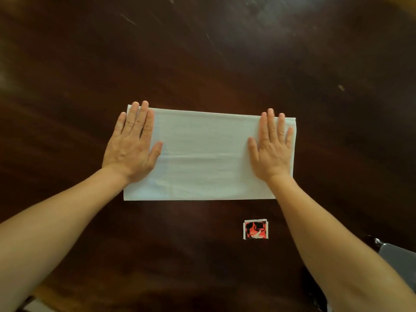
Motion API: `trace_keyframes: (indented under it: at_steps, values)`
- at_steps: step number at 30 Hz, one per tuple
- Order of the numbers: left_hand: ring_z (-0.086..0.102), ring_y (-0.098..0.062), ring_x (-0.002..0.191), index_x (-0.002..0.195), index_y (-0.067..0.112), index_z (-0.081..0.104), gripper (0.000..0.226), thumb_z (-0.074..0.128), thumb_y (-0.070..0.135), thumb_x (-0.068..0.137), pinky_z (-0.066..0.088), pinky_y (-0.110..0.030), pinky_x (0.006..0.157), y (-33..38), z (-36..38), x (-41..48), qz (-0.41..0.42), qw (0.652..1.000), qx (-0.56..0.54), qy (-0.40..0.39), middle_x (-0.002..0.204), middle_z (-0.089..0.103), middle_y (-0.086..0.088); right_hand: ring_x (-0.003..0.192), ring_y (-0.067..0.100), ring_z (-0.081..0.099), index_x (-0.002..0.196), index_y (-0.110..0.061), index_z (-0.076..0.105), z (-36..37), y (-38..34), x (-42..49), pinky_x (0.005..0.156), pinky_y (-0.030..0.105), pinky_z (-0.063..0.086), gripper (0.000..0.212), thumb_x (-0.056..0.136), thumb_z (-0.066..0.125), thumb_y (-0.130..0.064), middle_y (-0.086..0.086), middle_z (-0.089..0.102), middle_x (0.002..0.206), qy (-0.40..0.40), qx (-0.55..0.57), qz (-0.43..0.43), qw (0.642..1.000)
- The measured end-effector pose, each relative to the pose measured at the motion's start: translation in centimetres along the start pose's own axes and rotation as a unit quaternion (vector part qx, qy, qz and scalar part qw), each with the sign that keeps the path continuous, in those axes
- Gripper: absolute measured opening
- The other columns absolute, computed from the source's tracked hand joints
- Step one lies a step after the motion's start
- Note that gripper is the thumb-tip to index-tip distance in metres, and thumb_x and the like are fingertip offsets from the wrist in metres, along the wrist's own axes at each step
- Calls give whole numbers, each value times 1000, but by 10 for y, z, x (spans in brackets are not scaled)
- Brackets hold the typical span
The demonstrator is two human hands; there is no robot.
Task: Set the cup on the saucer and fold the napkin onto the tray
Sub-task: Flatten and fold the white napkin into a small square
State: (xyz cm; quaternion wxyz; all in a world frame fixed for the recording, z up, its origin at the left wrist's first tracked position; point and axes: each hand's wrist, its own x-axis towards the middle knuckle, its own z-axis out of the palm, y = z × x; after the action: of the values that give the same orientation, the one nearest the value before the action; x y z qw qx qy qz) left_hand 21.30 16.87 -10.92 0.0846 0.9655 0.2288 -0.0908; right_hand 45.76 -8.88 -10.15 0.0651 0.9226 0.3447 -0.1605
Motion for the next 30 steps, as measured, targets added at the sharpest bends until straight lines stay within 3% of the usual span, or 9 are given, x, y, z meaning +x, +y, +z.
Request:
trace_keyframes:
  at_steps: [4,19,30]
  values:
    - [-4,-31,156,160,4,2,78,22,50,101,3,-47,127,-1,1,0,-3,1000,-1,14,169,0,-16,155,25,-13,159,-19,-8,0,29,1,124,54,-2,69,102,9,-53,1,-9,169,-1,-15,5,1000]
    - [-2,-29,156,160,4,5,79,21,53,99,0,-43,127,1,5,1,-14,999,-1,37,169,2,-16,154,25,-13,160,-21,-9,1,32,18,124,52,-5,72,100,4,-59,2,-10,169,38,-34,-39,998]
    - [-6,-27,156,159,1,0,85,21,56,97,0,-44,126,46,29,-75,-170,984,-24,46,169,-2,-17,155,22,-13,160,-23,-8,-25,29,75,125,52,-2,74,100,5,-64,-3,-10,169,44,-90,-198,975]
